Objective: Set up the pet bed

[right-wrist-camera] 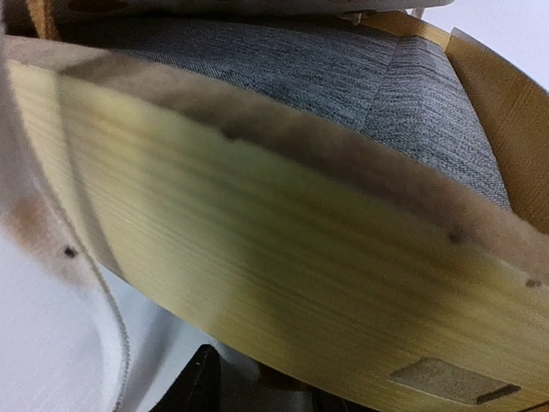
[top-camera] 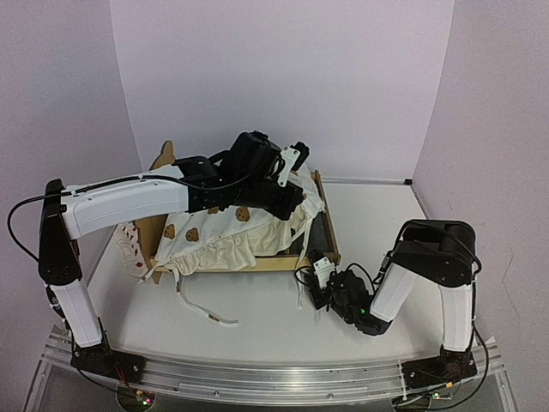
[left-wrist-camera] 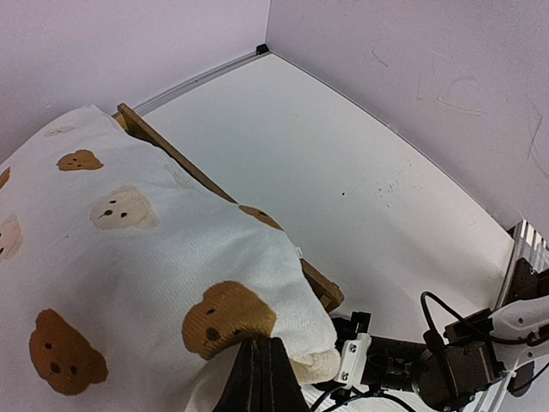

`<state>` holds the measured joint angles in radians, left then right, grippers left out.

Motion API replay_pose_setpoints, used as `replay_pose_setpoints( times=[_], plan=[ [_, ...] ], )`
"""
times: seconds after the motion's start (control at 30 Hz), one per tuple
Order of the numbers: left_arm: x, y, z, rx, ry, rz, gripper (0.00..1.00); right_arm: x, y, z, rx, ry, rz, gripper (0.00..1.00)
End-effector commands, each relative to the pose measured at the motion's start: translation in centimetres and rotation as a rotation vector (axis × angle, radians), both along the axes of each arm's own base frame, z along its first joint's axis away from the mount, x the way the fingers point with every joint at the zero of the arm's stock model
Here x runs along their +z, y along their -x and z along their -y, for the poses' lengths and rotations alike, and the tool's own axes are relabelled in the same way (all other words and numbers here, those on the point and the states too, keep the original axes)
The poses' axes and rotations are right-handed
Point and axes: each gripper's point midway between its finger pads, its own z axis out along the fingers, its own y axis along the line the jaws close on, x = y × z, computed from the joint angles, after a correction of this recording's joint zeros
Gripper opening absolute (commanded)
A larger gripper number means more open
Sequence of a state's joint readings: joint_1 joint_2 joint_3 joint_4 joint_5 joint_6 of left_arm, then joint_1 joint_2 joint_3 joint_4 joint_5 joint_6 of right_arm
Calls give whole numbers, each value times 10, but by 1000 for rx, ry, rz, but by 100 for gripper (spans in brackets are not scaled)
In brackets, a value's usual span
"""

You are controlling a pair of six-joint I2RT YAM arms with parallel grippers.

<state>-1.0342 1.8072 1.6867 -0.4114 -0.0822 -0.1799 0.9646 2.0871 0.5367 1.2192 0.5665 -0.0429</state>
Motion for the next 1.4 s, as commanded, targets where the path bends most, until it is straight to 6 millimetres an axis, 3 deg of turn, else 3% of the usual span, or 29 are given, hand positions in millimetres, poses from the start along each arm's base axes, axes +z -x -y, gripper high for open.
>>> replay_pose_setpoints(
  times=[0.0,0.37,0.57,0.77,1.13,1.3,1.37],
  plan=[
    [39,2,-2,-2,72,65,0,8,-9,-11,6,-26,32,33],
    [39,1,-6,12,62,72,0,10,-10,-18,33,-22,39,0],
    [36,1,-3,7,62,69,0,21,4,-7,52,-69,13,0],
    [28,-2,8,-11,63,57,0,33,37,23,54,-192,-88,0],
    [-10,-19,31,-6,32,23,1,36,86,38,105,-342,-353,0],
    [-33,-23,36,-1,6,-20,9,34,98,57,27,-374,-454,0],
    [-36,-22,39,-10,4,-40,21,31,103,63,0,-376,-495,0]
  ],
)
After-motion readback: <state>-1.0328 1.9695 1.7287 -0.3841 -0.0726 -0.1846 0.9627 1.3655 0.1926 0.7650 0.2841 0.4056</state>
